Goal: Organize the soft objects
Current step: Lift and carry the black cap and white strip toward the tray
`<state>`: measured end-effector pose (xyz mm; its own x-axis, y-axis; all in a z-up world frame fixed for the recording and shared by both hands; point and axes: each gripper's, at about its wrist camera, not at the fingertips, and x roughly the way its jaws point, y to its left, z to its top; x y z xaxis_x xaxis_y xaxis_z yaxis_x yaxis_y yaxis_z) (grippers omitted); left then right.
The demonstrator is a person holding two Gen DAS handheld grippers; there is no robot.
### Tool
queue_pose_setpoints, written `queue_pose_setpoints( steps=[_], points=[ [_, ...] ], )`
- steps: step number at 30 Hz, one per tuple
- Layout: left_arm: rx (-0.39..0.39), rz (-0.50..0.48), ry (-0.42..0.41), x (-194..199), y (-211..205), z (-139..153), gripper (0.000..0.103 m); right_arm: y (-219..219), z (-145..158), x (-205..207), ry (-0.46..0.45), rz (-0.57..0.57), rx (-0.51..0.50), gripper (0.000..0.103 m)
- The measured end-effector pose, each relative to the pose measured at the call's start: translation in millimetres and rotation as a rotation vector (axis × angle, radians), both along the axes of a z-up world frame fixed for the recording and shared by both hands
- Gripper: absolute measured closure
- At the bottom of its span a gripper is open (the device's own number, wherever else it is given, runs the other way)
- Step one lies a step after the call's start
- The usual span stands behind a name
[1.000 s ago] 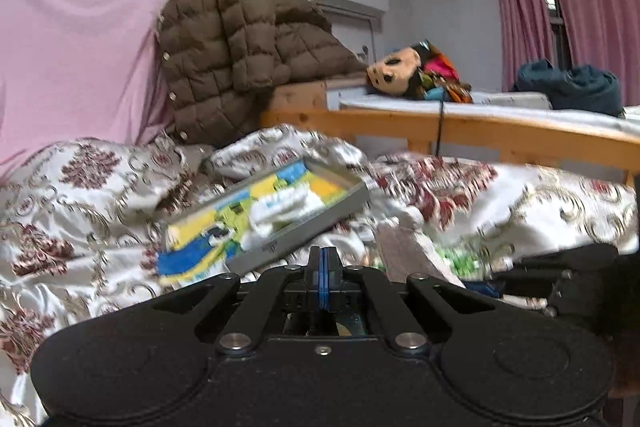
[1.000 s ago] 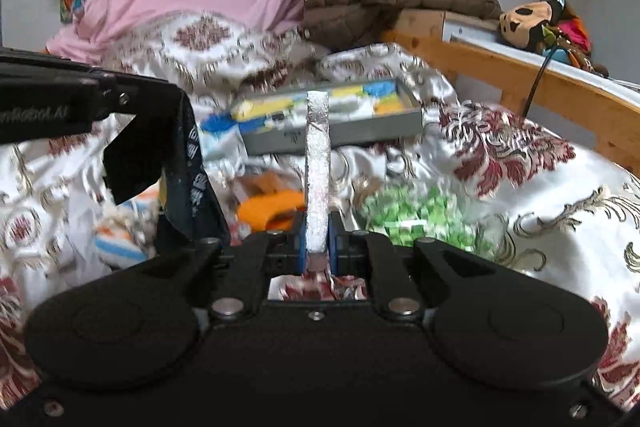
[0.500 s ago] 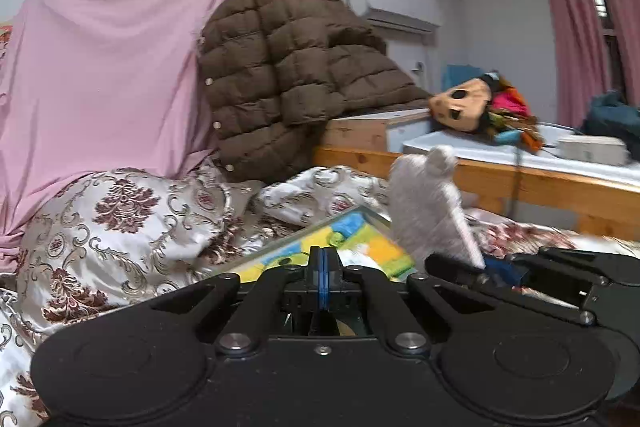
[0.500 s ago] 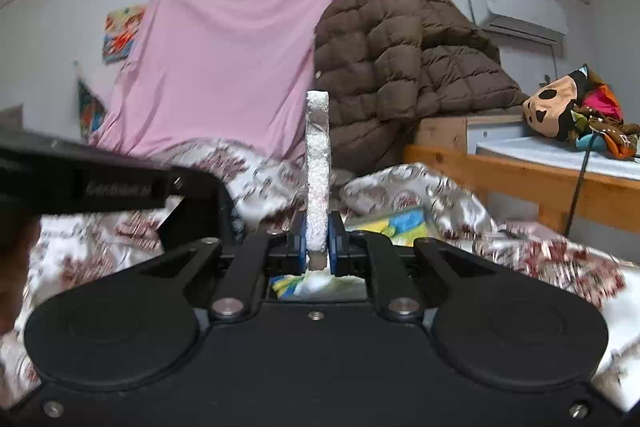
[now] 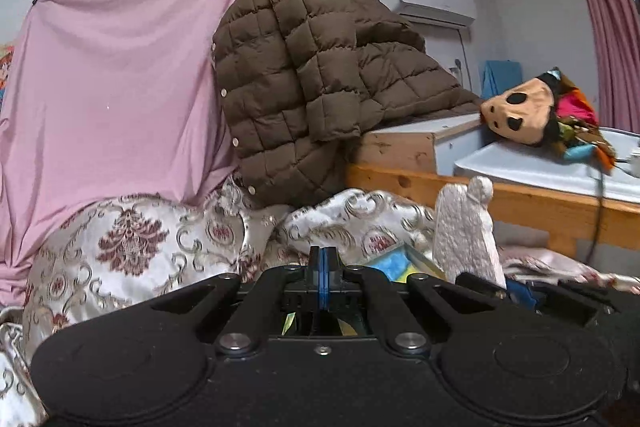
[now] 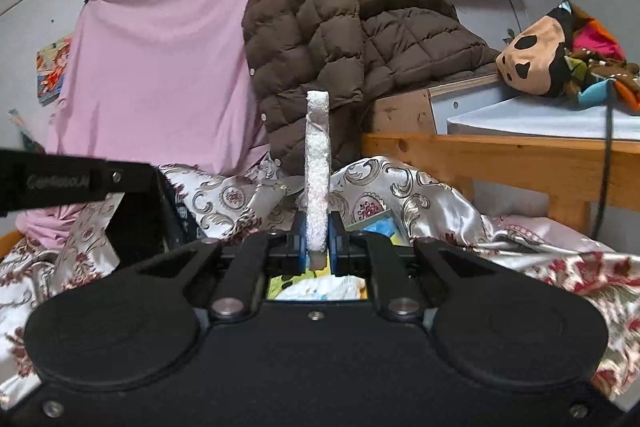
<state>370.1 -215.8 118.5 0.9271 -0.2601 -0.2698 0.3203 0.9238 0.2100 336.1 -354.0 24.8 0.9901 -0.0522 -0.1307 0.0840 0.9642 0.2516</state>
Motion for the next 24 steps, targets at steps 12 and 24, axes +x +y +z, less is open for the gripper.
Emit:
queue_pose_setpoints(
  steps=[12, 24],
  points=[
    [-0.049, 0.062, 0.115, 72, -28, -45, 0.103, -25, -42, 66, 0.131, -0.052, 0.104, 0.098],
    [-0.104, 0.191, 0.303, 102, -11, -81, 0.103, -15, -59, 102, 0.255, 0.006, 0.064, 0.095]
  ],
)
